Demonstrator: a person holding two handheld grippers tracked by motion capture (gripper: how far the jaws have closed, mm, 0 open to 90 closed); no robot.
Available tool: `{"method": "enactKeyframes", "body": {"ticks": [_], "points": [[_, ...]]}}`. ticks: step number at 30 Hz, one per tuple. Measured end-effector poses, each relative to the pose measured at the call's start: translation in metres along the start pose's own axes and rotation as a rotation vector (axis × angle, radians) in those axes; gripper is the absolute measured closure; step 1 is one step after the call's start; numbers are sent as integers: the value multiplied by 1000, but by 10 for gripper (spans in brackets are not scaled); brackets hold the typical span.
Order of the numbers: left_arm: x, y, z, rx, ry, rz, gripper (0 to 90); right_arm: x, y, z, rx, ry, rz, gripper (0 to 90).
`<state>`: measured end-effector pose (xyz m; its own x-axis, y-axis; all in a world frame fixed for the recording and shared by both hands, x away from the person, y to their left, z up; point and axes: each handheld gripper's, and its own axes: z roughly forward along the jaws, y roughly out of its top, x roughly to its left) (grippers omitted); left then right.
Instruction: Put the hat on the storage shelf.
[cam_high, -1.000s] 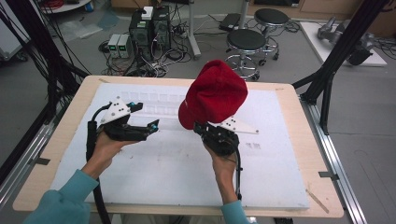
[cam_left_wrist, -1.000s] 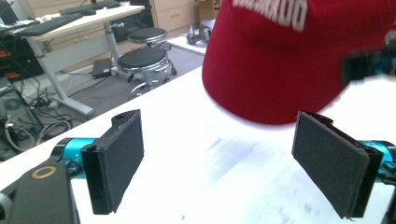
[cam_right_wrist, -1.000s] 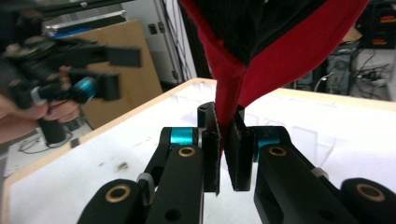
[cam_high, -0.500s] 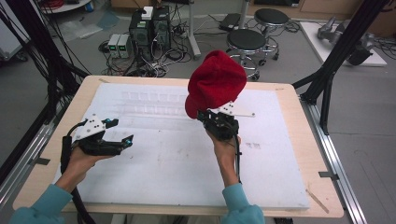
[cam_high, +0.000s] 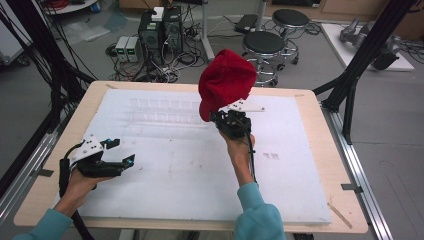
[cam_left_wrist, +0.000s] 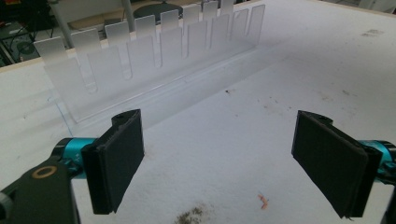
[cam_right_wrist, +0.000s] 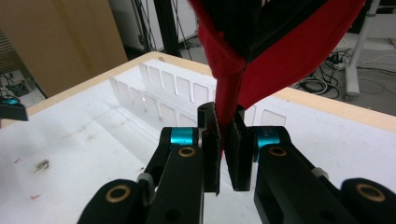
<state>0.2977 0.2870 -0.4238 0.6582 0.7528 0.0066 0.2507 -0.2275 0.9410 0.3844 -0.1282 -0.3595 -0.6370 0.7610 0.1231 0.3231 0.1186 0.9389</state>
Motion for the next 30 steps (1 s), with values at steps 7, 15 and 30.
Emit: {"method": "enactKeyframes", "body": {"ticks": [7,15,30], "points": [[1,-13,-7,-58,-7,-30,174,-5,-4,10,38,-6,4,857],[1,-22,-11,-93,-13,-40,172,-5,-5,17,46,-12,-13,858],[1,-29,-10,-117,-14,-44,172,-5,-15,37,89,-22,-8,857]]}}
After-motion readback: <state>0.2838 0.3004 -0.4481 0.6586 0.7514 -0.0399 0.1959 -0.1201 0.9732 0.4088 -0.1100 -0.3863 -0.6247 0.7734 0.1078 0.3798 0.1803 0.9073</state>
